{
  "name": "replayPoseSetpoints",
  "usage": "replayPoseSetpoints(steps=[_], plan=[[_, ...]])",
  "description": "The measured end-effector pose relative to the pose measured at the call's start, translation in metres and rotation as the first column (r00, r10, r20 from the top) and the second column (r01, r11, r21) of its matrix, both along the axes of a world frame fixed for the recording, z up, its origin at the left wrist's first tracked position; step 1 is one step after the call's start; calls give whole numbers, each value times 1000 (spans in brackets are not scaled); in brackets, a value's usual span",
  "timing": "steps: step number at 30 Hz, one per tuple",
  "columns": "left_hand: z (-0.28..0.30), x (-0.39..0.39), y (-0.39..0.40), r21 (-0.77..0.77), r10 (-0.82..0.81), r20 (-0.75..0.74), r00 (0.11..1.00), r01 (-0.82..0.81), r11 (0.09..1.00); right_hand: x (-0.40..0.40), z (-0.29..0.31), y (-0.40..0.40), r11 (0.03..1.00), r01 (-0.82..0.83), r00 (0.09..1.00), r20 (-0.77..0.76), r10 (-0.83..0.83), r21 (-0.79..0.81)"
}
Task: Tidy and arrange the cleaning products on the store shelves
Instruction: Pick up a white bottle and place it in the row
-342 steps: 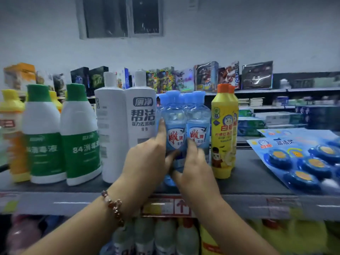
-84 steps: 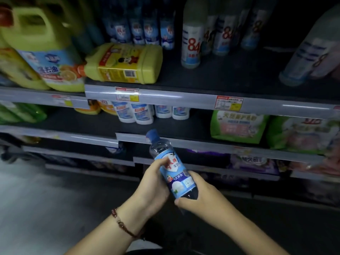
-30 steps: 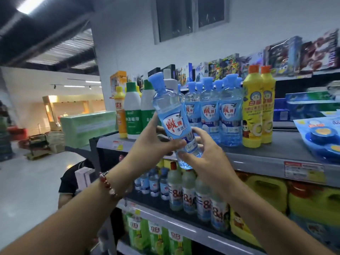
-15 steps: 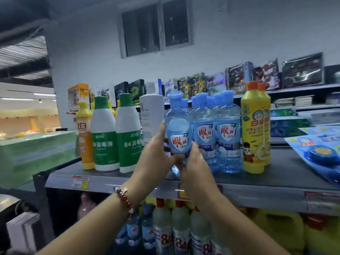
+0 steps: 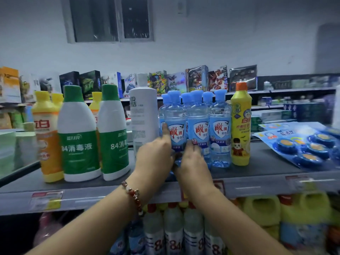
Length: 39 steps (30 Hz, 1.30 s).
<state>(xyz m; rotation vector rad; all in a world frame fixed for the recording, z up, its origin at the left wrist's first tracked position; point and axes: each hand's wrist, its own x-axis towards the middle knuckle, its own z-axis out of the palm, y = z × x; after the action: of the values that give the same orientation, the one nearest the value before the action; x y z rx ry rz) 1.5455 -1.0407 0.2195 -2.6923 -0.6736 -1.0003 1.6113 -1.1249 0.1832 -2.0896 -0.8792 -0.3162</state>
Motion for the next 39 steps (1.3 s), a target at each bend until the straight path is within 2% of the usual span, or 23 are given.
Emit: replayPoseSetpoints(steps=[3,6,8,10,13,16,20,23,25,30,33,35,37,39], plan=[[0,2,0,123,39,-38,999,-34,992,-3,5,3,995,85,996,22,-84,-50],[-1,-5,0,155,-5,-66,998,15,988,-6,9,0,984,118,992,55,-112,-133],[-1,-17,4,171,-61,-52,997,69,983,-11,17,-10,972,122,988,118,-99,-200],[4,-34,14,215,-108,27,994,100,971,-15,34,-24,966,122,967,246,-63,-230],[16,-53,39,349,-158,186,970,86,933,-25,80,-34,990,18,893,448,48,-142],[30,-61,58,348,-109,239,965,20,937,-38,136,-19,988,-126,827,540,157,-94],[29,-59,69,303,2,188,982,-60,951,-40,189,27,959,-124,825,512,241,-253],[21,-55,76,269,-4,197,980,-50,962,-32,198,53,939,-140,867,418,270,-315],[13,-53,79,241,-15,203,979,-35,970,-30,193,61,953,-177,886,383,263,-245],[-7,-61,79,207,-114,270,956,58,977,-46,173,50,958,-285,843,466,270,-40],[-16,-69,65,107,-172,343,923,144,984,-63,166,33,925,-365,829,489,272,104],[-20,-75,50,-96,-250,442,862,322,942,-77,158,23,908,-401,803,525,283,125],[-24,-76,35,-374,-284,539,793,527,763,-91,147,15,886,-453,760,563,324,101],[-29,-70,28,-452,-228,673,703,636,625,-108,138,7,863,-504,714,583,387,44]])
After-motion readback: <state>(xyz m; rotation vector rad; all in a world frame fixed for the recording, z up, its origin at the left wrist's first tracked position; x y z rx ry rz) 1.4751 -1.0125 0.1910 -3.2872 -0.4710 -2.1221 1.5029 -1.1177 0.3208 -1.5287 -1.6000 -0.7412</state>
